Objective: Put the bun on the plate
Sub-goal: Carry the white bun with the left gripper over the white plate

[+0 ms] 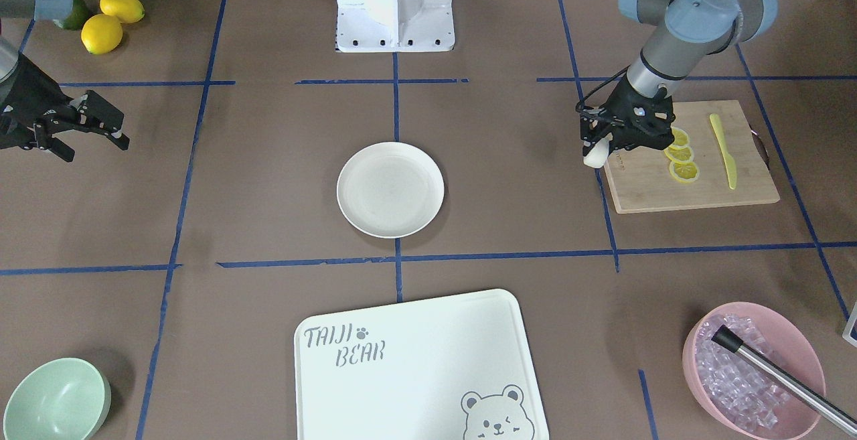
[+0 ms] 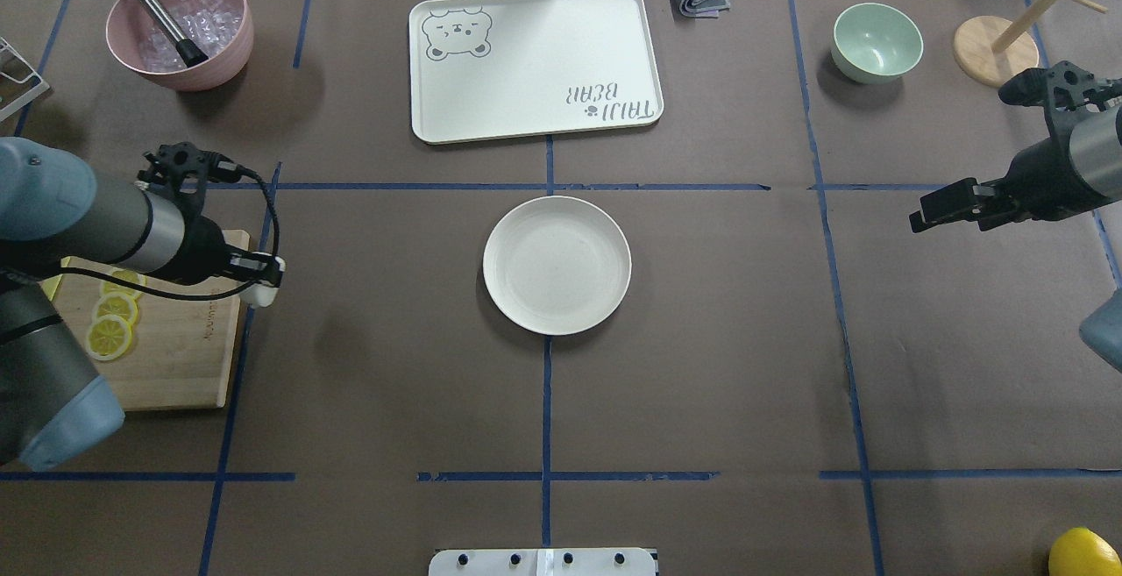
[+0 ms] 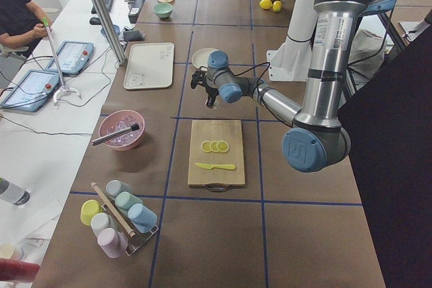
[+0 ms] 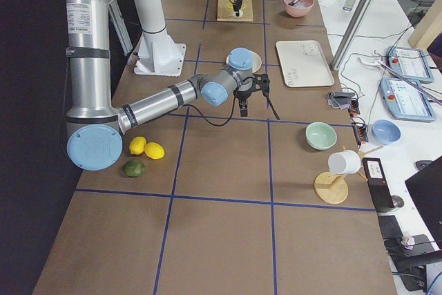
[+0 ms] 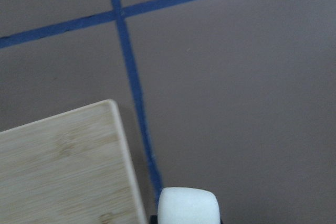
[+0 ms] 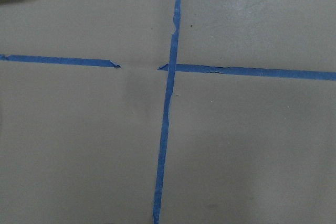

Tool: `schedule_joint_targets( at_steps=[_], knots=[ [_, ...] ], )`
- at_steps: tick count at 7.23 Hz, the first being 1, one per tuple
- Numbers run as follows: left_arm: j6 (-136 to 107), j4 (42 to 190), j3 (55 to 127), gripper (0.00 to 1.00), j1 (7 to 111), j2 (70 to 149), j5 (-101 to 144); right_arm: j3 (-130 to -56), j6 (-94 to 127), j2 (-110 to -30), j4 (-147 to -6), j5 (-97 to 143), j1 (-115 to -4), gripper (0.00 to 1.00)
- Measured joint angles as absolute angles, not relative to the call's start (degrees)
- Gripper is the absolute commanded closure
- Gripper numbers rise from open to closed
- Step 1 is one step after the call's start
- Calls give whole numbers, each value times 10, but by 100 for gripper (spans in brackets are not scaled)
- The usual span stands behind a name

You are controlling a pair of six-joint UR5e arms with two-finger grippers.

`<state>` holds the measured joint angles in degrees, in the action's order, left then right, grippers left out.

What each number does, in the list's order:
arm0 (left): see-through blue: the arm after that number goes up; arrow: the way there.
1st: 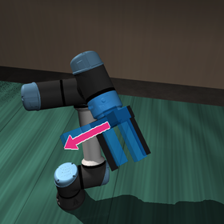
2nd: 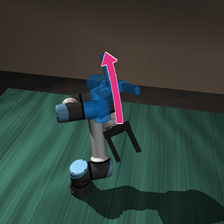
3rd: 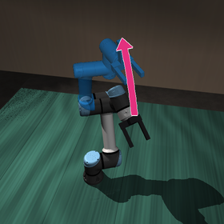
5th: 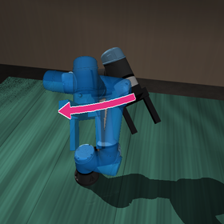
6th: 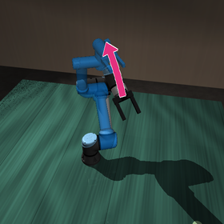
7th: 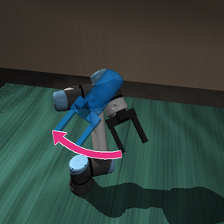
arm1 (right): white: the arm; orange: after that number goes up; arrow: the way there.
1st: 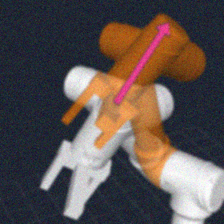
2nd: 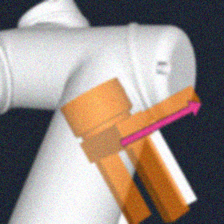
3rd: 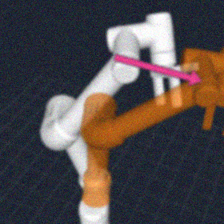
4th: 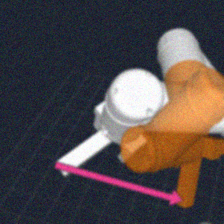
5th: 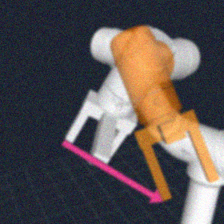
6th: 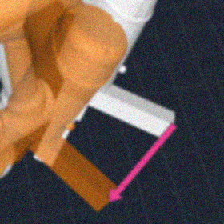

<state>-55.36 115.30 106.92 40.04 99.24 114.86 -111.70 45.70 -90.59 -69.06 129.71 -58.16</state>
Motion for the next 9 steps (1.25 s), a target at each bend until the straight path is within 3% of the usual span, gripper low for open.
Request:
schedule_joint_targets(
  at_steps=[4, 9],
  knots=[
    [-746, 997, 1050, 61, 286, 1200, 1043, -1118, 457, -918, -686, 1297, -583, 0],
    [-785, 965, 819, 60, 247, 1409, 954, -1118, 458, -923, -684, 1292, -583, 0]
  ],
)
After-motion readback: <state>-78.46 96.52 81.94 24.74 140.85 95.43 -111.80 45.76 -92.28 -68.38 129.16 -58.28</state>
